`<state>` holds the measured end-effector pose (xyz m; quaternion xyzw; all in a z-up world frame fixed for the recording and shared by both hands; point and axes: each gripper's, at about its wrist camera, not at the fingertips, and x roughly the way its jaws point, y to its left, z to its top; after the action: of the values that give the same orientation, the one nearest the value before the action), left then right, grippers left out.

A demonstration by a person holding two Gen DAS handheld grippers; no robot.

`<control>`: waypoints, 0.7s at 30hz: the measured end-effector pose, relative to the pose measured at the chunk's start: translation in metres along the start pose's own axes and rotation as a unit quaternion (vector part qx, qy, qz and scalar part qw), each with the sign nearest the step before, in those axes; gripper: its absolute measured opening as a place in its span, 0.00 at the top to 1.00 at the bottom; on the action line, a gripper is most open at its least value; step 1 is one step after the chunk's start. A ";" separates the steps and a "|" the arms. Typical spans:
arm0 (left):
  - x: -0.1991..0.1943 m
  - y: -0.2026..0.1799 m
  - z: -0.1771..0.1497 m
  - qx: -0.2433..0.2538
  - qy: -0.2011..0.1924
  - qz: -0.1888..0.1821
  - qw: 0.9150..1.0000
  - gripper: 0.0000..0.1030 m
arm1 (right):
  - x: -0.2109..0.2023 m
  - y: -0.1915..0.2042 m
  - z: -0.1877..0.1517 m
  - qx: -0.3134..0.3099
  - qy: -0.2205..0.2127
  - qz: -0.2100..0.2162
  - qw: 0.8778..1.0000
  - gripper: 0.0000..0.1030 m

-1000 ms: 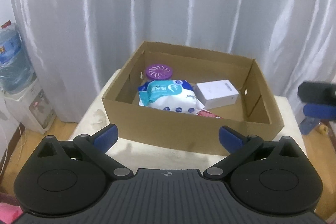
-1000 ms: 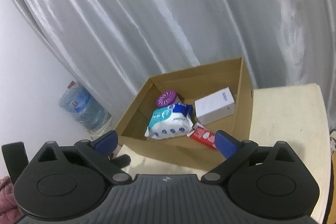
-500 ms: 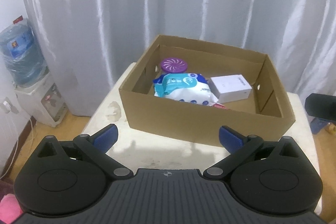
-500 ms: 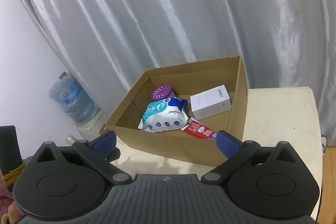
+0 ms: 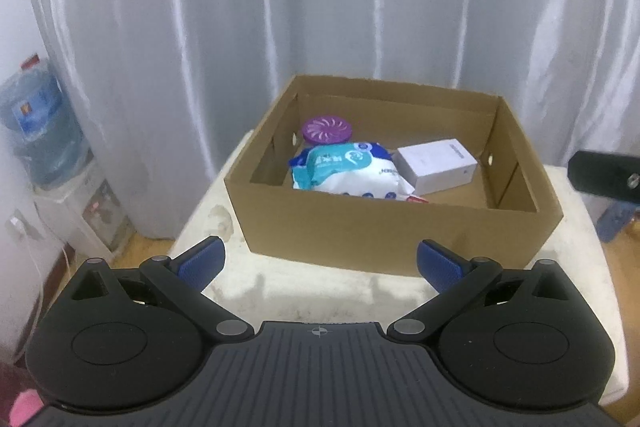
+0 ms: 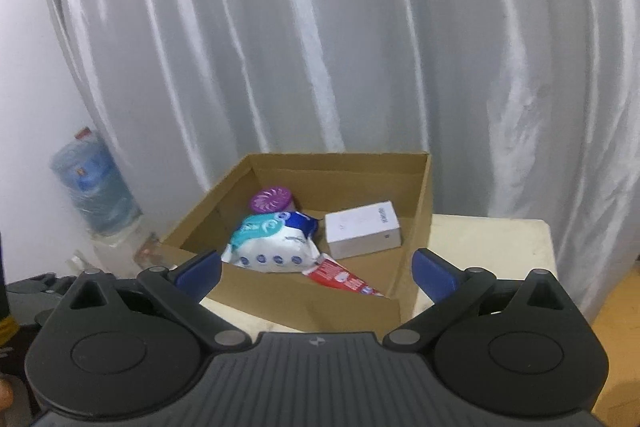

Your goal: Organize objects

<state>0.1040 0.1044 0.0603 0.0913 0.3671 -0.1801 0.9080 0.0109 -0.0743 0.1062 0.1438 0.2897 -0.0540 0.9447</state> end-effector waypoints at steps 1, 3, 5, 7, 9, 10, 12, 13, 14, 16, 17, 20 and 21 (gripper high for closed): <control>0.002 0.003 0.000 -0.001 0.004 -0.008 1.000 0.00 | 0.002 0.003 -0.001 0.000 0.003 -0.010 1.000 0.00; 0.005 0.006 -0.001 0.001 0.004 -0.014 1.000 0.00 | 0.005 0.009 -0.004 0.001 0.006 -0.029 1.000 0.00; 0.009 0.006 -0.001 0.011 0.006 -0.012 1.000 0.00 | 0.008 0.014 -0.008 0.001 0.010 -0.047 0.999 0.00; 0.014 0.007 0.000 0.018 0.014 -0.012 1.000 0.00 | 0.014 0.019 -0.011 -0.002 0.020 -0.066 0.998 0.00; 0.019 0.007 0.002 0.021 0.022 -0.016 0.999 0.00 | 0.021 0.021 -0.014 -0.005 0.034 -0.077 0.996 0.00; 0.021 0.007 0.003 0.021 0.024 -0.018 0.999 0.00 | 0.024 0.022 -0.015 -0.006 0.041 -0.080 0.996 0.00; 0.022 0.006 0.004 0.022 0.022 -0.020 0.999 0.00 | 0.029 0.023 -0.016 -0.007 0.052 -0.085 0.995 0.00; 0.023 0.006 0.005 0.023 0.020 -0.021 0.999 0.00 | 0.031 0.022 -0.017 -0.005 0.056 -0.088 0.994 0.00; 0.023 0.006 0.006 0.023 0.018 -0.023 0.999 0.00 | 0.033 0.022 -0.017 -0.002 0.060 -0.090 0.994 0.00; 0.026 0.005 0.008 0.021 0.019 -0.026 0.999 0.00 | 0.037 0.020 -0.017 0.005 0.066 -0.095 0.993 0.00; 0.027 0.005 0.009 0.020 0.019 -0.028 0.999 0.00 | 0.039 0.018 -0.018 0.008 0.069 -0.099 0.993 0.00; 0.030 0.005 0.012 0.020 0.020 -0.032 0.999 0.00 | 0.044 0.015 -0.018 0.014 0.077 -0.106 0.991 0.00; 0.031 0.005 0.012 0.020 0.021 -0.032 0.999 0.00 | 0.046 0.014 -0.018 0.017 0.080 -0.109 0.991 0.00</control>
<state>0.1342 0.0970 0.0478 0.1011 0.3848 -0.2142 0.8921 0.0416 -0.0564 0.0699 0.1310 0.3772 -0.1495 0.9045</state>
